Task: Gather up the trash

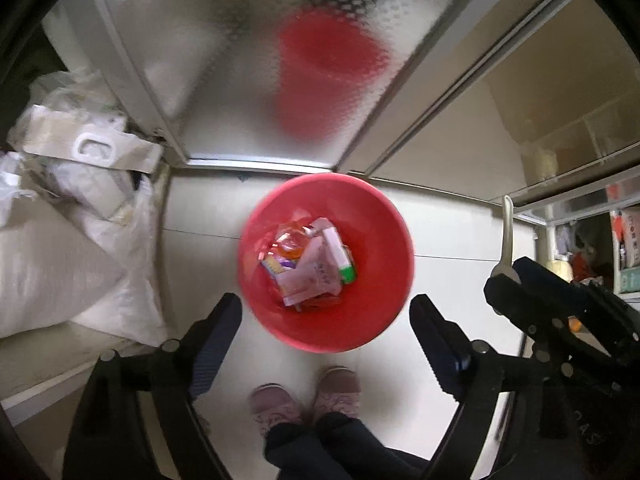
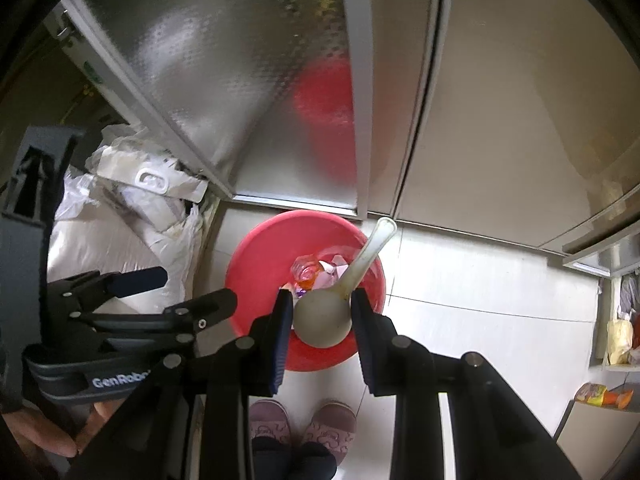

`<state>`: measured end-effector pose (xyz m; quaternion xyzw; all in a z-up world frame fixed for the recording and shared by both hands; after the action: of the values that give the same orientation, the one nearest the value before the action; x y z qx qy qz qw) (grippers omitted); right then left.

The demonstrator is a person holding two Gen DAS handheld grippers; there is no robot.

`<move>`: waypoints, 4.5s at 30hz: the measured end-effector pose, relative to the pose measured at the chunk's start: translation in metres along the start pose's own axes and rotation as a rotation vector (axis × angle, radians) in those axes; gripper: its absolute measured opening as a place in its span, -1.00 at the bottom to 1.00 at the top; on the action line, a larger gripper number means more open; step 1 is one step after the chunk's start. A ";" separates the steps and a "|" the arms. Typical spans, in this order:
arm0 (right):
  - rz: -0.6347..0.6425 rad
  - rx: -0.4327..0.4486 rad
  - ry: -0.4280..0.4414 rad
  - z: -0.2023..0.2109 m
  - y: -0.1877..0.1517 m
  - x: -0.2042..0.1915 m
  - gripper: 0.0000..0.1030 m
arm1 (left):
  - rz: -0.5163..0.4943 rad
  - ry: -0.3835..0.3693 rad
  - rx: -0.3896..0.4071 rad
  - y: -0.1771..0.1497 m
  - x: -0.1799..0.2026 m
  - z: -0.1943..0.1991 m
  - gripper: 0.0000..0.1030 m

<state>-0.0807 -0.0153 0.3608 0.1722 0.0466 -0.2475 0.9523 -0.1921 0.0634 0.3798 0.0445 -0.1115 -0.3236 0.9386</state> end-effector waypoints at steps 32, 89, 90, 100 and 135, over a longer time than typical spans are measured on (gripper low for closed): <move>0.145 -0.007 -0.023 0.032 0.008 -0.040 0.44 | 0.080 0.147 0.128 -0.001 -0.037 0.111 0.77; 0.259 0.734 -0.006 0.659 -0.041 -0.017 0.99 | 0.180 0.438 0.839 -0.179 0.260 0.696 0.99; 0.256 0.739 -0.005 0.660 -0.042 -0.017 0.99 | 0.176 0.441 0.839 -0.180 0.261 0.697 0.99; 0.219 0.764 -0.038 0.665 -0.050 -0.022 0.99 | 0.160 0.418 0.841 -0.182 0.263 0.702 0.99; 0.189 0.746 -0.055 0.666 -0.053 -0.018 0.99 | 0.131 0.414 0.834 -0.178 0.258 0.707 0.99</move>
<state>-0.1196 -0.2840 0.9712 0.5038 -0.0881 -0.1631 0.8437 -0.2695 -0.2440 1.0854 0.4743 -0.0452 -0.1754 0.8615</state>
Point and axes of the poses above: each gripper's, at about its wrist camera, not at the fingertips, and z roughly against the way its jaws point, x to its right, y to its top, the point moved 1 cm from there along -z, roughly the way its jaws point, and after that the axes turned 3 degrees about -z, right-handed, at the moved point
